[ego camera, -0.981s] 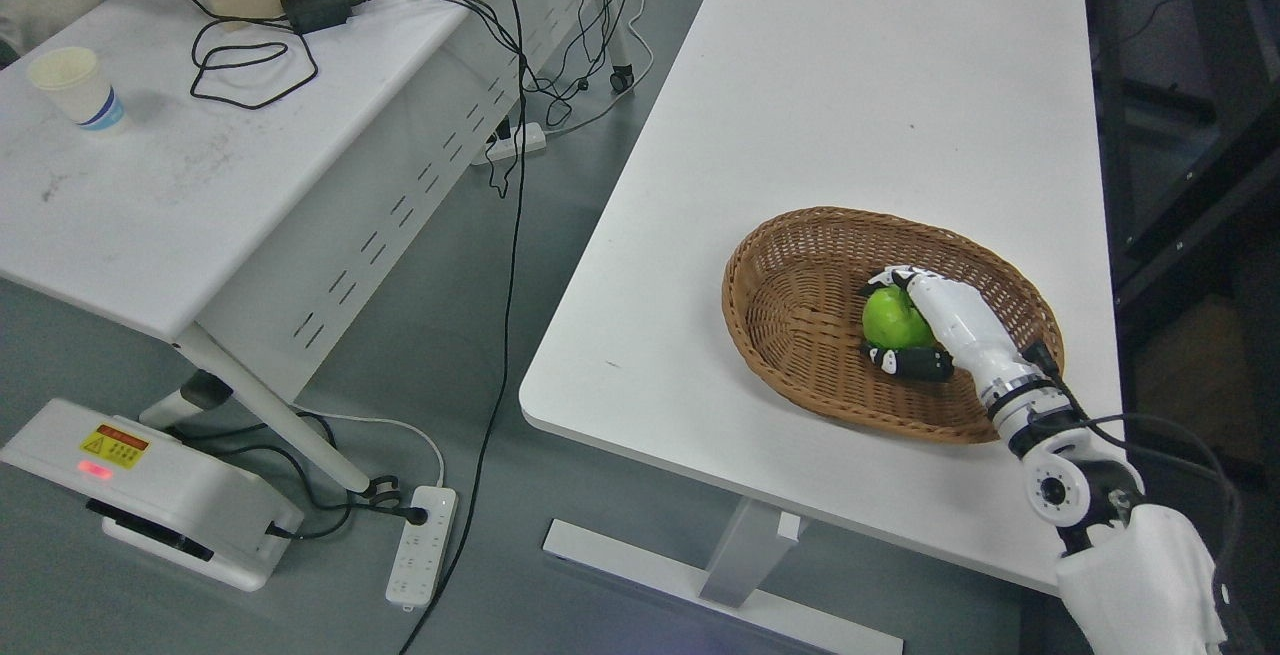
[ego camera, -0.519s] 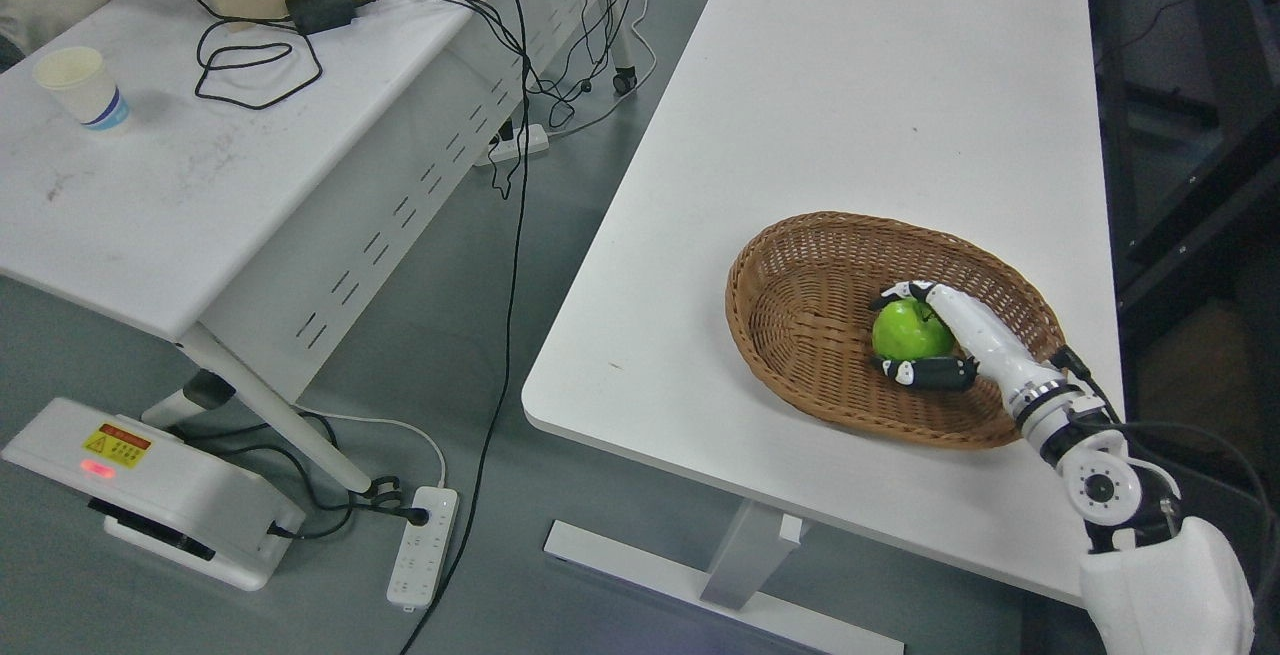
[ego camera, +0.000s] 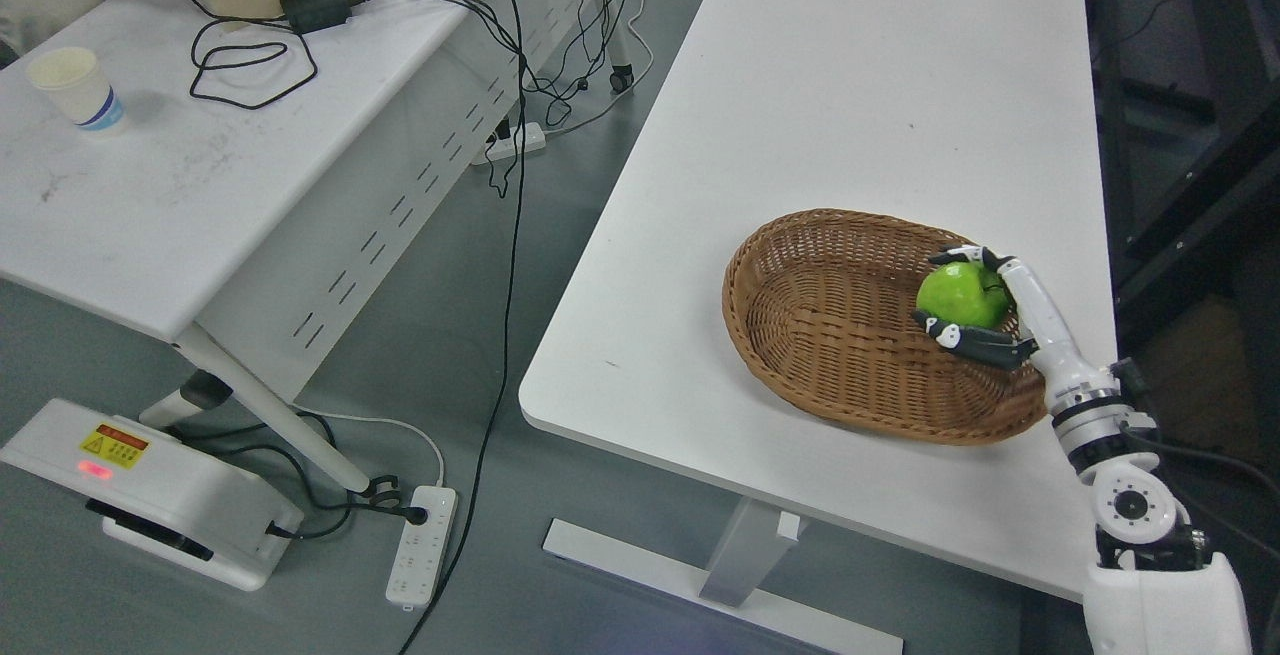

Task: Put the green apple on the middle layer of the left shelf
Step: 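Lift the green apple out of the basket with the right hand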

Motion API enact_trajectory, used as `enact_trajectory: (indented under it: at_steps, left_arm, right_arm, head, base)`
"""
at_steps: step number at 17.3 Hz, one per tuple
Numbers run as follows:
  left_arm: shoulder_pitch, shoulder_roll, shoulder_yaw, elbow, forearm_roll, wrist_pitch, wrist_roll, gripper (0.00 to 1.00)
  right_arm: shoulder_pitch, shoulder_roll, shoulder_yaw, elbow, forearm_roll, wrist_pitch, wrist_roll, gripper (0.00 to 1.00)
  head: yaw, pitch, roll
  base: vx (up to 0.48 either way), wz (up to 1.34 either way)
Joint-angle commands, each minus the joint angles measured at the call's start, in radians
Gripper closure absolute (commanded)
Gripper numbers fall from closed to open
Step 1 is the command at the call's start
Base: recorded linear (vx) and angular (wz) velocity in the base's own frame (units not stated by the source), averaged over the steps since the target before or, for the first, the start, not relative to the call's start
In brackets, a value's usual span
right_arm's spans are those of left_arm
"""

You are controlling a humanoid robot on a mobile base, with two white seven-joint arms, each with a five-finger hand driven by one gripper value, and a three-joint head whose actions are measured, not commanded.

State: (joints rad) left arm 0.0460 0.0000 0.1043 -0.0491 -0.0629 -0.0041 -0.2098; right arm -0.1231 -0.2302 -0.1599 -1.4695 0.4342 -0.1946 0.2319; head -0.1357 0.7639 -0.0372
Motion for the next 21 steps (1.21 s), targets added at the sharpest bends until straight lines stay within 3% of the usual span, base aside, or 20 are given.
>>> enact_trajectory:
  at_steps: [1, 6, 8, 14, 21]
  left_arm:
    - [0.000, 0.017, 0.000, 0.000, 0.000, -0.001, 0.000, 0.00]
    - [0.000, 0.017, 0.000, 0.000, 0.000, -0.001, 0.000, 0.00]
    - [0.000, 0.017, 0.000, 0.000, 0.000, -0.001, 0.000, 0.00]
    - [0.000, 0.017, 0.000, 0.000, 0.000, -0.001, 0.000, 0.00]
    - [0.000, 0.017, 0.000, 0.000, 0.000, -0.001, 0.000, 0.00]
  right_arm:
    - [0.048, 0.121, -0.112, -0.080, -0.025, -0.011, -0.140, 1.00]
    - [0.170, 0.213, -0.128, -0.124, -0.031, -0.091, -0.258, 1.00]
    - [0.224, 0.213, -0.129, -0.137, -0.032, -0.097, -0.337, 1.00]
    - [0.315, 0.213, -0.076, -0.175, -0.113, -0.157, -0.355, 1.00]
    - [0.369, 0.213, 0.112, -0.199, -0.121, -0.157, -0.425, 1.00]
  head:
    - [0.0000, 0.000, 0.000]
    - [0.0000, 0.000, 0.000]
    - [0.0000, 0.000, 0.000]
    - [0.0000, 0.000, 0.000]
    - [0.0000, 0.000, 0.000]
  base:
    - [0.000, 0.00]
    - [-0.002, -0.02]
    - [-0.019, -0.07]
    - [-0.048, -0.10]
    - [-0.079, -0.15]
